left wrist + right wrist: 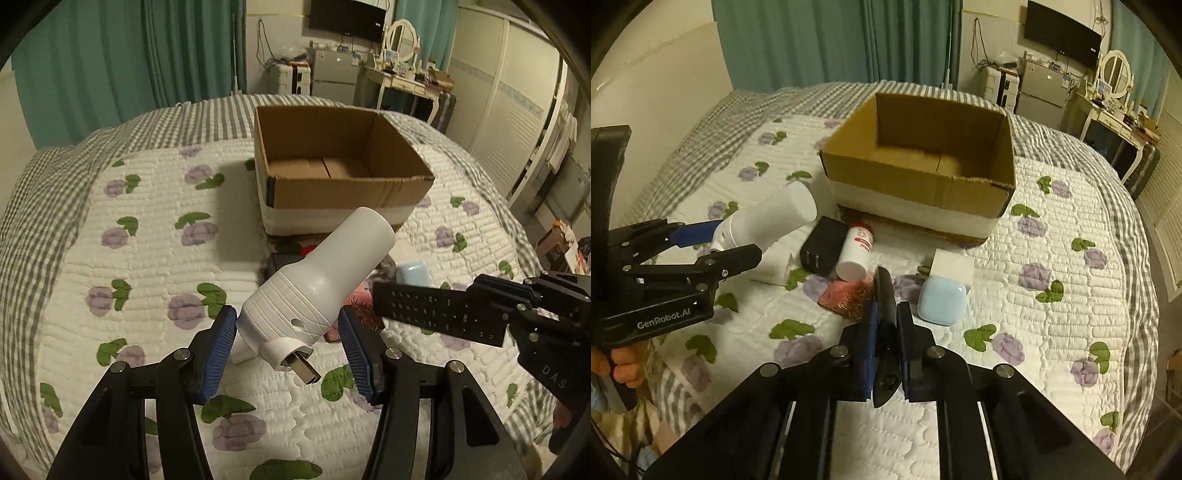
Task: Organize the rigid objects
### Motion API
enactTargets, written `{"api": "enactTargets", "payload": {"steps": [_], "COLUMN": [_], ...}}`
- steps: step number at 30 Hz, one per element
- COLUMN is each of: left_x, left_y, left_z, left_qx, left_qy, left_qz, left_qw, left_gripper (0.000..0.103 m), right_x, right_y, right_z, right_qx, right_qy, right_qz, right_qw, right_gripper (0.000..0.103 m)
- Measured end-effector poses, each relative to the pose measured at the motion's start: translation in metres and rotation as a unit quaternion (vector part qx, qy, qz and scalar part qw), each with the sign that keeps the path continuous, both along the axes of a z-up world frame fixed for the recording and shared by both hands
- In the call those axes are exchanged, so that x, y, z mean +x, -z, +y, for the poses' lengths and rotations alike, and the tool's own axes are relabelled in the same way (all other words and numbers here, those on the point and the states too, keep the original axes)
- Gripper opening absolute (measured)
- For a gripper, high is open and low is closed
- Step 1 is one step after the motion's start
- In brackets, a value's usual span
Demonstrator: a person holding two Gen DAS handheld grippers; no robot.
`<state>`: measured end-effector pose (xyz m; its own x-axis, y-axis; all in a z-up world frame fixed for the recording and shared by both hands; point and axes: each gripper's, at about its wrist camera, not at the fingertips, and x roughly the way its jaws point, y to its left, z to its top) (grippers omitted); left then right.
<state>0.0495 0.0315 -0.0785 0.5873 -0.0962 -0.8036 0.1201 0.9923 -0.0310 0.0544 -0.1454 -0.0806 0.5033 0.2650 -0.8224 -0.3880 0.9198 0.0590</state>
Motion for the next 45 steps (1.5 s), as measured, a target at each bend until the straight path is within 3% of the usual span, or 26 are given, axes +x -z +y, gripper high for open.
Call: {"api": "enactTargets", "payload": {"steps": [13,16,23,26,30,37,45], "left_x": [0.018,0.032,0.092,0.118,0.154,0.195,0.212], "left_y": [-0.036,-0.045,-0.072,-0.071,-0.051,-0.007,0.024], "left_z": [0.002,0.001,-0.007,-0.012,-0.025,-0.048,-0.054], "left_qx": [-0.009,-0.010,-0.011,-0.010,0.008,0.022,0.026], "left_qy": [-0.008,-0.011,-0.014,-0.014,-0.007,0.003,0.006], "left_qz": [-0.026,-0.032,-0.054,-0.052,-0.034,-0.004,0.035], "left_qw": [0.9996,0.9994,0.9984,0.9985,0.9994,0.9997,0.9990], "left_gripper": [0.057,0.057,0.057,0.057,0.057,0.058,0.063], "right_x": [0.012,0.029,0.096,0.128,0.159,0.202,0.221], "right_y": [-0.076,-0.095,-0.149,-0.158,-0.138,-0.058,-0.015], "right_z": [0.013,0.016,0.025,0.028,0.019,-0.002,-0.029], "right_qx": [-0.023,-0.031,-0.017,-0.013,0.004,0.007,0.029], "right_qy": [-0.020,-0.026,-0.037,-0.039,-0.027,0.003,0.032], "right_qz": [-0.087,-0.105,-0.145,-0.155,-0.129,-0.061,-0.040], "right_qw": [0.996,0.994,0.989,0.987,0.991,0.998,0.998], "right_gripper": [0.007,0.000,0.000,0.000,0.000,0.000,0.000]}}
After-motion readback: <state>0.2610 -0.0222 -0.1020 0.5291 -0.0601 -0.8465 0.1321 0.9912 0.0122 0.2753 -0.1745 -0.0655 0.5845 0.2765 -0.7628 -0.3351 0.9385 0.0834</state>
